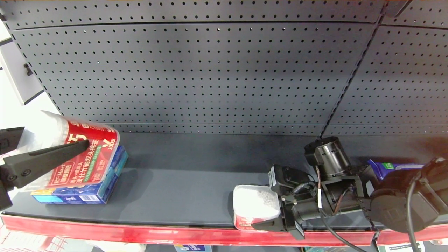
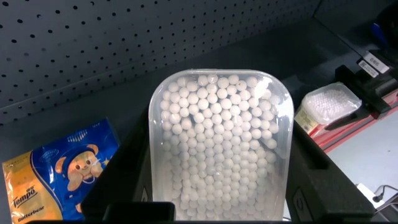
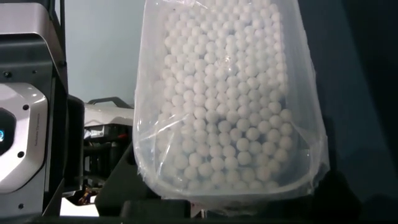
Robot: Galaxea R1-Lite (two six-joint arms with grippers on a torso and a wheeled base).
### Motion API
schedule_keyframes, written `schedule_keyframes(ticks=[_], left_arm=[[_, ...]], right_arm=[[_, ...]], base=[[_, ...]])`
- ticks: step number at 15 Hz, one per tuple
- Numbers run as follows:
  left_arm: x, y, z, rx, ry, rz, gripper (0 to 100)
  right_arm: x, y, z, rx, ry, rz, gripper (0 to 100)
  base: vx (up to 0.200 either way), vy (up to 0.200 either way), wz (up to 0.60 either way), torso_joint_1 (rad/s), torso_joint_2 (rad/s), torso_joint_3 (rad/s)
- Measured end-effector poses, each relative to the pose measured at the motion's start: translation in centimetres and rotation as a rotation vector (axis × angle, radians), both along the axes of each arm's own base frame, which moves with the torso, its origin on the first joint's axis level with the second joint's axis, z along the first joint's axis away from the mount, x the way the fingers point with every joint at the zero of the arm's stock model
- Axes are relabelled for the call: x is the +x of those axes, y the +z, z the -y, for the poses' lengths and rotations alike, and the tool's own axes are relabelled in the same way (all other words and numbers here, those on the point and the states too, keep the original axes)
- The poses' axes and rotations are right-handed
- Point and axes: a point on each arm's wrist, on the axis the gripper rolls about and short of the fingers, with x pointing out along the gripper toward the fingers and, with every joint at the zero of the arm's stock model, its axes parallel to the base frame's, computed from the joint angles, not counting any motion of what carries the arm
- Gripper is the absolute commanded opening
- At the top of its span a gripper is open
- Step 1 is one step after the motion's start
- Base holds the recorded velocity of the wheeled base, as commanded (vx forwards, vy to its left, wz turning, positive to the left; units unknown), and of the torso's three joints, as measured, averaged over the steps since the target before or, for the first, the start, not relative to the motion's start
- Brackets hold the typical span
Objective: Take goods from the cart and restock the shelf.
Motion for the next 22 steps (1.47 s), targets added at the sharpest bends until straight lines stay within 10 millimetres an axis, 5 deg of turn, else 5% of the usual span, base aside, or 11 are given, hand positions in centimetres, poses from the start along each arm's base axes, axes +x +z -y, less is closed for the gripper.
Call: schedule_keyframes(ticks=[7,22], left_arm=[[0.0,0.0,0.0,0.0,0.0,-0.001,0],[0.0,0.1,0.0,-0.002,0.0,0.005,0]], right_arm=[[1.6,-0.1,-0.3,0.007,-0.025,0.005,0],[1.2,-0.4,-0.9,0.017,0.041,0.011,0]], base=[[0.0,0.0,0.0,0.0,0.0,0.0],[0.0,0.0,0.0,0.0,0.0,0.0]])
